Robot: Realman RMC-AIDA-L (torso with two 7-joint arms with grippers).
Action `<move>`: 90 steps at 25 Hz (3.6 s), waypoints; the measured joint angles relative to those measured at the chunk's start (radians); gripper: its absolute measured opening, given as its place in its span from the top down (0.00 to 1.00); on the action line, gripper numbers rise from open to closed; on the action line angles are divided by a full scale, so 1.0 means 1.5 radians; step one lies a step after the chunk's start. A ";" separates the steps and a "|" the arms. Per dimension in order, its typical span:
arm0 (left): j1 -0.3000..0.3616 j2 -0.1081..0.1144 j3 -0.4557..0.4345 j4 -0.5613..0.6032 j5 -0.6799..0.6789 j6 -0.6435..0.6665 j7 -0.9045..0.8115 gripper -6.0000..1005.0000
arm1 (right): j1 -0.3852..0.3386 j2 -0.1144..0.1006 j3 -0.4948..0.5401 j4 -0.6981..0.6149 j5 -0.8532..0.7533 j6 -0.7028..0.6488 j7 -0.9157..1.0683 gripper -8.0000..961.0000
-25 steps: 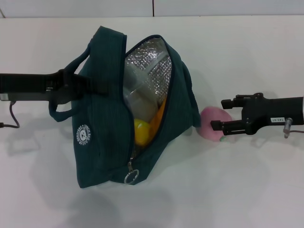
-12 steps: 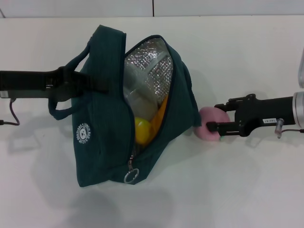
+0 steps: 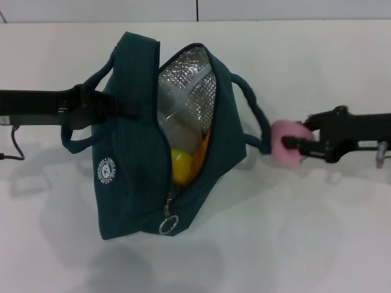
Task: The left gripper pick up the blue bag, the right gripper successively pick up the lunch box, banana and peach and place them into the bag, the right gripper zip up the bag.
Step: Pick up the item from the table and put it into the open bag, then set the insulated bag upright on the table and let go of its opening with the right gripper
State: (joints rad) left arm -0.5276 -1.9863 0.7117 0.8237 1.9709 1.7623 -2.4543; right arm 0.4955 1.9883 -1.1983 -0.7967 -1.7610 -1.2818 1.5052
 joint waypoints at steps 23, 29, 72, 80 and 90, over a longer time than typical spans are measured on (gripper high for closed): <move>-0.010 -0.001 0.000 0.000 0.000 -0.002 -0.002 0.95 | 0.051 0.017 0.221 -0.029 0.162 -0.263 -0.010 0.80; -0.014 -0.004 0.000 0.000 0.000 -0.002 -0.001 0.95 | 0.133 0.023 0.091 0.043 0.210 -0.192 -0.031 0.86; -0.005 -0.006 -0.001 -0.001 -0.001 -0.004 0.000 0.95 | 0.132 0.013 -0.047 0.051 0.230 -0.081 0.016 0.15; -0.005 -0.006 -0.001 -0.006 -0.001 -0.004 0.006 0.95 | 0.118 -0.019 -0.026 0.047 0.223 -0.036 0.100 0.12; -0.005 -0.006 0.000 -0.009 -0.001 -0.004 0.008 0.95 | 0.135 0.005 -0.026 -0.105 -0.007 -0.006 0.306 0.12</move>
State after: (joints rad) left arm -0.5353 -1.9956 0.7110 0.8099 1.9694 1.7567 -2.4419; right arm 0.6987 1.9957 -1.2377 -0.9539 -1.7718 -1.2906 1.9642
